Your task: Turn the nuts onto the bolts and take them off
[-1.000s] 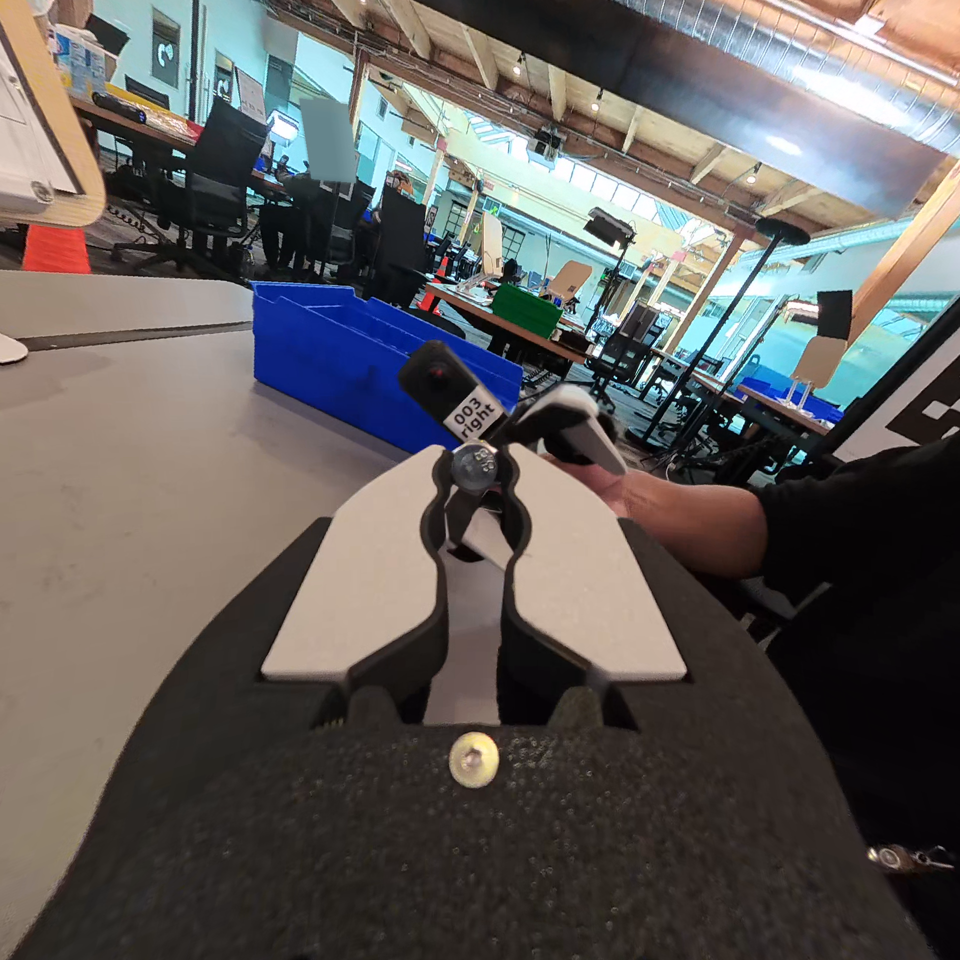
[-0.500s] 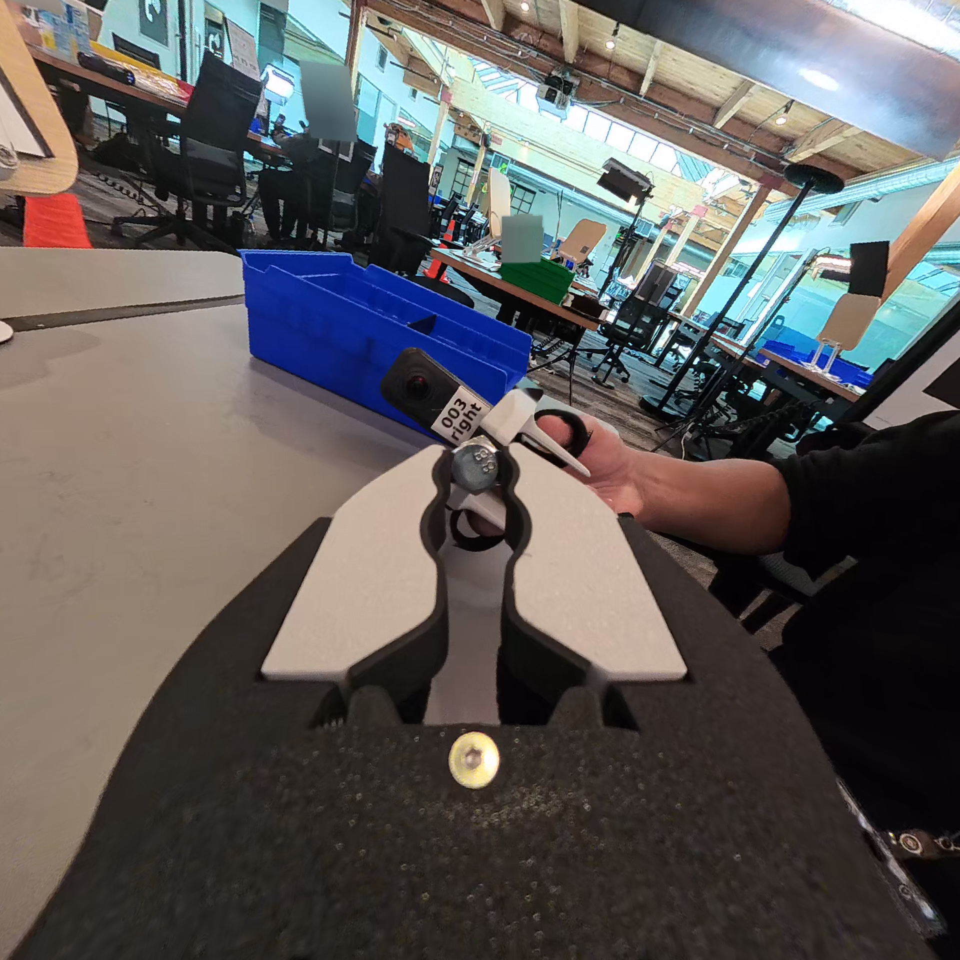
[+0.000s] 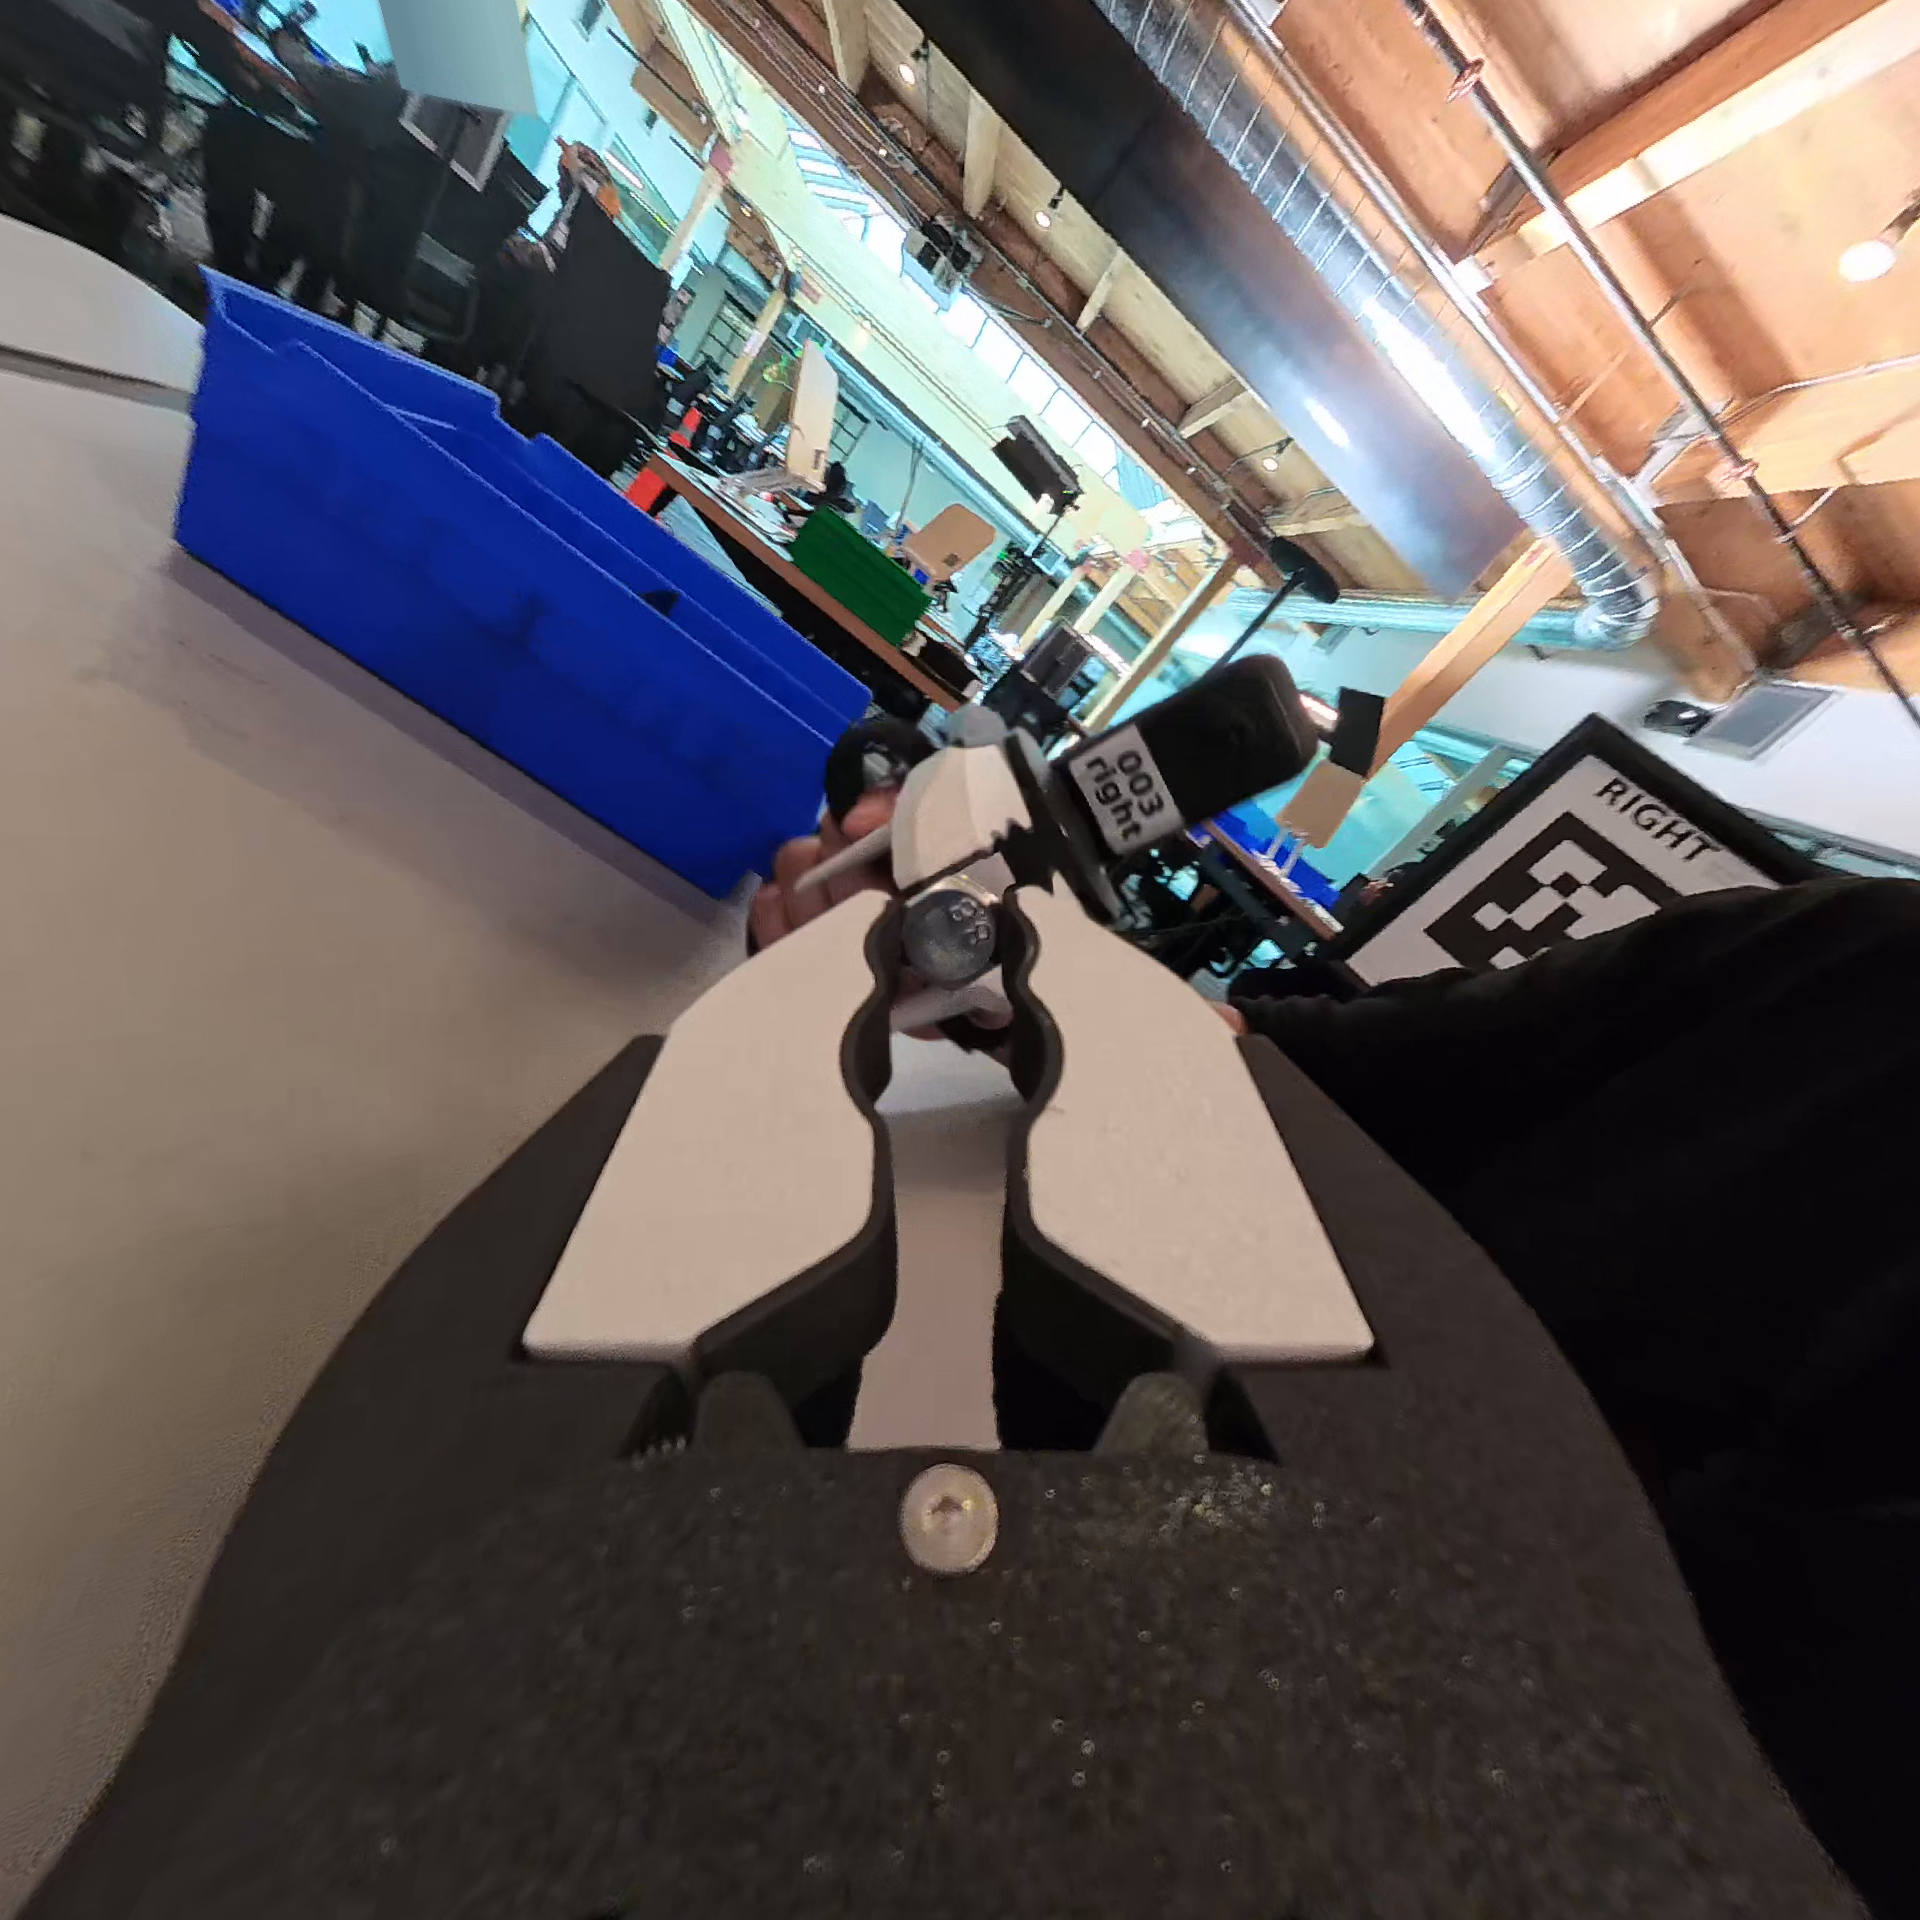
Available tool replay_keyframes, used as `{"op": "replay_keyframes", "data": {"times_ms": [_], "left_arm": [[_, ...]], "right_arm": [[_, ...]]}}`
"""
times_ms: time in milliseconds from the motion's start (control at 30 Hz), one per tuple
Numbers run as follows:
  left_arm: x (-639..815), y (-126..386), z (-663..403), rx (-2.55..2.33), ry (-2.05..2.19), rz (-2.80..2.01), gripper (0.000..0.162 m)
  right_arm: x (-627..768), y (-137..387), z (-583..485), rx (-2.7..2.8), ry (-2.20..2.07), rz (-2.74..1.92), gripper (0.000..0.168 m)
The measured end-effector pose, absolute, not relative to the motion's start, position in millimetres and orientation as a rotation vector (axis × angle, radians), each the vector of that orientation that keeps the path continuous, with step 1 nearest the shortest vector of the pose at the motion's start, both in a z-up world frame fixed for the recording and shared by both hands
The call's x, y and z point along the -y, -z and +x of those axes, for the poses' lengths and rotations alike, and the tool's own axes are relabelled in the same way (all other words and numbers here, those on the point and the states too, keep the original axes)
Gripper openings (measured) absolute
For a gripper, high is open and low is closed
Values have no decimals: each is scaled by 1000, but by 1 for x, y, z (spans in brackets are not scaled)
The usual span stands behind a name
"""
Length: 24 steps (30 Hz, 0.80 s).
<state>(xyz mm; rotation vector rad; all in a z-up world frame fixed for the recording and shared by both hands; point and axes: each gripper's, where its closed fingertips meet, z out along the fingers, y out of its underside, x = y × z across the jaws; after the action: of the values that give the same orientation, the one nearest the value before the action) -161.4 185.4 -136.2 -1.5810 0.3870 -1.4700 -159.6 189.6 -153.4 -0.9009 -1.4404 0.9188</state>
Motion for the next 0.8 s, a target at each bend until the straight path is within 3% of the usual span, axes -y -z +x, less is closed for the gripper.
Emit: {"op": "replay_keyframes", "data": {"times_ms": [333, 567, 700, 800], "left_arm": [[-186, 154, -146, -300, 1618, -1712, 16], [-185, 150, -146, -281, 1667, -1672, 17], [-184, 143, -151, -282, 1665, -1632, 17], [-187, 138, -160, -287, 1609, -1598, 16]], "right_arm": [[-197, 160, -145, 1450, 449, -72, 17], [-195, 156, -143, 1432, 233, -238, 17], [-192, 156, -139, 1441, 31, -345, 54], [-201, 158, -140, 1413, -317, -624, 69]]}}
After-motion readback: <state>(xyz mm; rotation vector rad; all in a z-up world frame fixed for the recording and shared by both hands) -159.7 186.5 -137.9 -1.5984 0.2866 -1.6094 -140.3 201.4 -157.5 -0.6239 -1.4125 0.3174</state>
